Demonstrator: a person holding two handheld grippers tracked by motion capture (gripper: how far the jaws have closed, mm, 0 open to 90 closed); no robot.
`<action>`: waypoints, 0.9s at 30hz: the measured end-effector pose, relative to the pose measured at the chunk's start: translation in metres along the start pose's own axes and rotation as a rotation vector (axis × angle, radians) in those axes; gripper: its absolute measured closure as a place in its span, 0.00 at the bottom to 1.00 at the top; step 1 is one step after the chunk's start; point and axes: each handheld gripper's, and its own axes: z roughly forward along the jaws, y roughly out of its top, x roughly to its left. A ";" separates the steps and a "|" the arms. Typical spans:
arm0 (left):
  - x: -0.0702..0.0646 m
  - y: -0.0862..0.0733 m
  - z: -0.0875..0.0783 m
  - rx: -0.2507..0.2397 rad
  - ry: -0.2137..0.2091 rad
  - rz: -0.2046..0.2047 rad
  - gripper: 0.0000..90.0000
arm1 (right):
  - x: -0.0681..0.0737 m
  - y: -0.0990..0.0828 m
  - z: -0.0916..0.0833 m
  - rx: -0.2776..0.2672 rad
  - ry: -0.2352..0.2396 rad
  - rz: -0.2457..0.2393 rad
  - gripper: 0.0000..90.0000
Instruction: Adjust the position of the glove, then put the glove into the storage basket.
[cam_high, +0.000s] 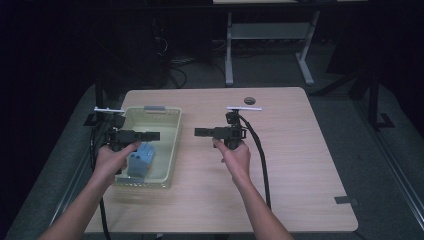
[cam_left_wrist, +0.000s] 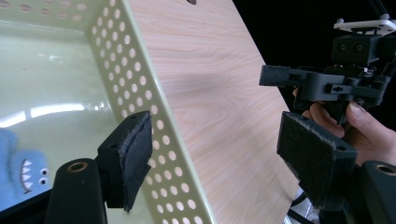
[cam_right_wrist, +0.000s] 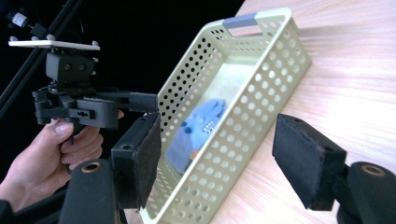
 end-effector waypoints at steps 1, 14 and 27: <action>-0.001 0.000 0.002 0.000 -0.003 0.000 0.29 | -0.001 0.000 -0.002 0.000 0.004 0.004 0.35; -0.015 0.003 0.016 0.022 -0.024 0.020 0.28 | -0.015 -0.004 -0.025 -0.027 -0.015 0.014 0.35; -0.022 0.002 0.026 0.023 -0.032 0.030 0.28 | -0.026 -0.007 -0.046 -0.042 -0.041 0.026 0.34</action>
